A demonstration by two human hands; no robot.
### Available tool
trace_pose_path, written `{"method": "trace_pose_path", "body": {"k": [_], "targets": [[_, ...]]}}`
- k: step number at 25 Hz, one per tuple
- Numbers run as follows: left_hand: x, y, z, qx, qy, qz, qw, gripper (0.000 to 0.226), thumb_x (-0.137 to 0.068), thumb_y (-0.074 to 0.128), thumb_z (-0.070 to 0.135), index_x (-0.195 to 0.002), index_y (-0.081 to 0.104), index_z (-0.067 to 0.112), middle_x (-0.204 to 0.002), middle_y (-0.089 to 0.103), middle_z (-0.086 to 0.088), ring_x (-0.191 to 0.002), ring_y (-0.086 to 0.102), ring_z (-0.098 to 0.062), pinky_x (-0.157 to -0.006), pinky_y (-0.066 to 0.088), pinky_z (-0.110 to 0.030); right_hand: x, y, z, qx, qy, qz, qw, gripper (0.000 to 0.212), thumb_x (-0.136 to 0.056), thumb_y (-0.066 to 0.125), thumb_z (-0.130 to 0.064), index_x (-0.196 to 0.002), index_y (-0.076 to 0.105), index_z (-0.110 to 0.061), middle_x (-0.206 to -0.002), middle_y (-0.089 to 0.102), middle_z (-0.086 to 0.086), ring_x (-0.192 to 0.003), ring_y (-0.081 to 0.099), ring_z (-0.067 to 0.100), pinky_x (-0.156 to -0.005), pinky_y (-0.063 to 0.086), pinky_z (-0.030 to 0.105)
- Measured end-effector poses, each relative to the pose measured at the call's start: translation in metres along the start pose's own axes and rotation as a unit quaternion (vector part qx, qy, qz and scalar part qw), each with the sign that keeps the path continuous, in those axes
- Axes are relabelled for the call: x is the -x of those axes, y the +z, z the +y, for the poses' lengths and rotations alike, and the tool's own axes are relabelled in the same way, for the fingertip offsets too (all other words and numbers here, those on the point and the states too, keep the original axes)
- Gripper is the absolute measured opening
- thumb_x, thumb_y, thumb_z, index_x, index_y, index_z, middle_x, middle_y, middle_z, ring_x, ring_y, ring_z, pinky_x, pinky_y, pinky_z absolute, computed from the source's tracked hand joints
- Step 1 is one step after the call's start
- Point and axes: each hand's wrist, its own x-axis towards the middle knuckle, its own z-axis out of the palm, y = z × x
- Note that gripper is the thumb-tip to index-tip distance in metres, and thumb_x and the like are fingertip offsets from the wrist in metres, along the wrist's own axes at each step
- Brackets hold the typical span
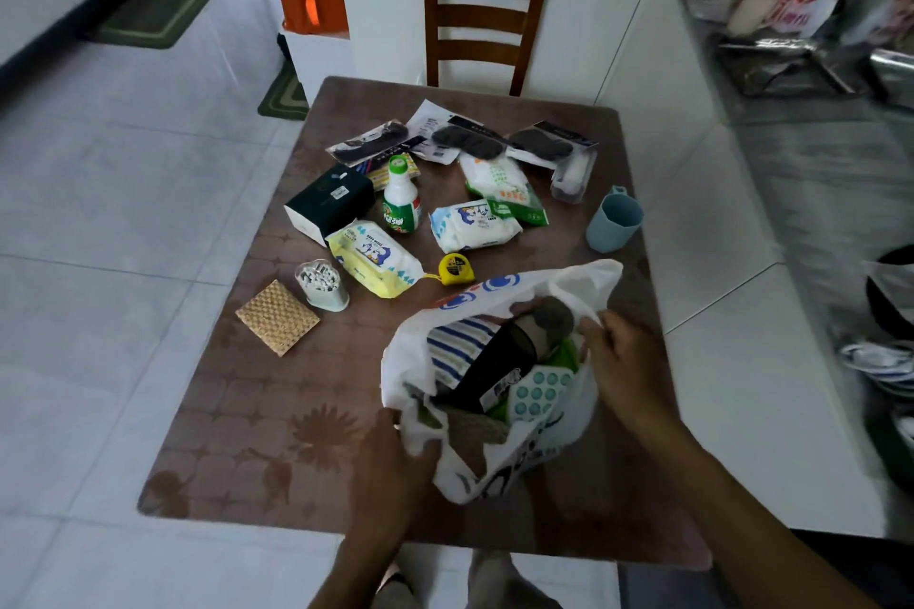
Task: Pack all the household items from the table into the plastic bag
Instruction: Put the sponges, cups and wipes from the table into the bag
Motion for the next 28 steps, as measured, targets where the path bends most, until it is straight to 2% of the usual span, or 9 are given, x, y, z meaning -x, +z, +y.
{"method": "trace_pose_path", "body": {"k": [1, 4, 10, 14, 17, 21, 23, 26, 28], "targets": [[-0.006, -0.003, -0.001, 0.044, -0.009, 0.021, 0.999, 0.004, -0.088, 0.068, 0.02, -0.088, 0.064, 0.018, -0.08, 0.062, 0.004, -0.072, 0.059, -0.01, -0.07, 0.047, -0.029, -0.003, -0.001, -0.008, -0.112, 0.073, 0.002, 0.991, 0.032, -0.097, 0.05, -0.04, -0.07, 0.059, -0.025, -0.064, 0.063, -0.003, -0.054, 0.056, 0.005, -0.05, 0.041, 0.014], [-0.023, -0.018, 0.021, 0.197, -0.023, 0.037, 0.979, 0.027, -0.097, 0.054, 0.022, -0.073, 0.064, 0.023, -0.07, 0.064, 0.007, -0.066, 0.06, -0.009, -0.062, 0.048, -0.015, -0.016, -0.011, -0.043, -0.418, 0.197, -0.006, 0.887, 0.032, -0.102, 0.047, -0.026, -0.073, 0.06, -0.017, -0.063, 0.054, 0.007, -0.054, 0.051, 0.015, -0.06, 0.043, 0.03], [-0.054, -0.045, 0.064, 0.35, 0.06, 0.041, 0.934, 0.032, -0.1, 0.047, 0.032, -0.096, 0.071, 0.012, -0.088, 0.076, 0.003, -0.079, 0.069, -0.004, -0.069, 0.054, -0.019, -0.05, -0.08, -0.08, -0.526, 0.048, 0.05, 0.848, 0.019, -0.097, 0.045, -0.013, -0.086, 0.06, -0.017, -0.052, 0.043, -0.003, -0.04, 0.028, 0.009, -0.039, 0.024, 0.018], [-0.052, -0.041, 0.044, 0.225, 0.031, 0.039, 0.973, 0.042, -0.1, 0.047, 0.025, -0.064, 0.063, 0.011, -0.056, 0.062, 0.002, -0.051, 0.056, 0.0, -0.051, 0.045, -0.027, -0.05, -0.078, -0.08, -0.499, 0.154, 0.059, 0.851, 0.024, -0.092, 0.043, 0.005, -0.087, 0.061, -0.009, -0.052, 0.048, 0.002, -0.044, 0.032, 0.014, -0.047, 0.026, 0.028], [-0.053, -0.037, 0.041, 0.173, 0.047, 0.061, 0.982, 0.006, -0.093, 0.059, 0.033, -0.093, 0.065, 0.035, -0.081, 0.069, 0.008, -0.076, 0.065, -0.004, -0.055, 0.047, -0.022, -0.052, -0.078, -0.084, -0.474, 0.149, 0.046, 0.867, 0.024, -0.09, 0.045, 0.005, -0.089, 0.064, -0.01, -0.056, 0.05, 0.004, -0.043, 0.035, 0.013, -0.044, 0.031, 0.026], [-0.057, -0.026, 0.055, -0.122, 0.206, 0.121, 0.963, 0.086, -0.061, 0.075, 0.06, -0.137, 0.04, 0.038, -0.131, 0.045, 0.008, -0.113, 0.045, -0.013, -0.085, 0.044, -0.034, -0.056, -0.069, -0.091, -0.356, 0.199, 0.052, 0.911, 0.014, -0.089, 0.055, -0.004, -0.09, 0.063, -0.016, -0.063, 0.055, 0.005, -0.048, 0.043, 0.015, -0.049, 0.038, 0.028], [-0.058, -0.02, 0.065, -0.214, 0.203, 0.14, 0.945, 0.075, -0.063, 0.073, 0.048, -0.132, 0.05, 0.027, -0.132, 0.046, -0.004, -0.114, 0.046, -0.027, -0.085, 0.041, -0.042, -0.055, -0.067, -0.09, -0.241, 0.215, 0.084, 0.943, 0.016, -0.085, 0.061, -0.015, -0.1, 0.056, -0.018, -0.085, 0.062, 0.007, -0.064, 0.056, 0.018, -0.057, 0.046, 0.029], [-0.069, -0.03, 0.072, -0.117, 0.217, 0.222, 0.943, 0.016, -0.069, 0.067, 0.016, -0.084, 0.064, 0.013, -0.092, 0.061, -0.006, -0.083, 0.054, -0.031, -0.066, 0.041, -0.04, -0.041, -0.059, -0.089, 0.059, 0.038, 0.268, 0.961, 0.046, -0.08, 0.064, -0.028, -0.12, 0.043, -0.022, -0.117, 0.053, 0.004, -0.101, 0.054, 0.019, -0.081, 0.044, 0.032], [-0.078, -0.044, 0.071, 0.024, 0.204, 0.255, 0.945, 0.004, -0.072, 0.061, 0.011, -0.07, 0.059, 0.014, -0.068, 0.057, 0.0, -0.061, 0.051, -0.023, -0.052, 0.043, -0.038, -0.033, -0.03, -0.109, 0.096, -0.171, 0.246, 0.949, 0.038, -0.085, 0.056, -0.028, -0.121, 0.047, -0.021, -0.117, 0.051, -0.002, -0.105, 0.048, 0.012, -0.088, 0.042, 0.031]]}}
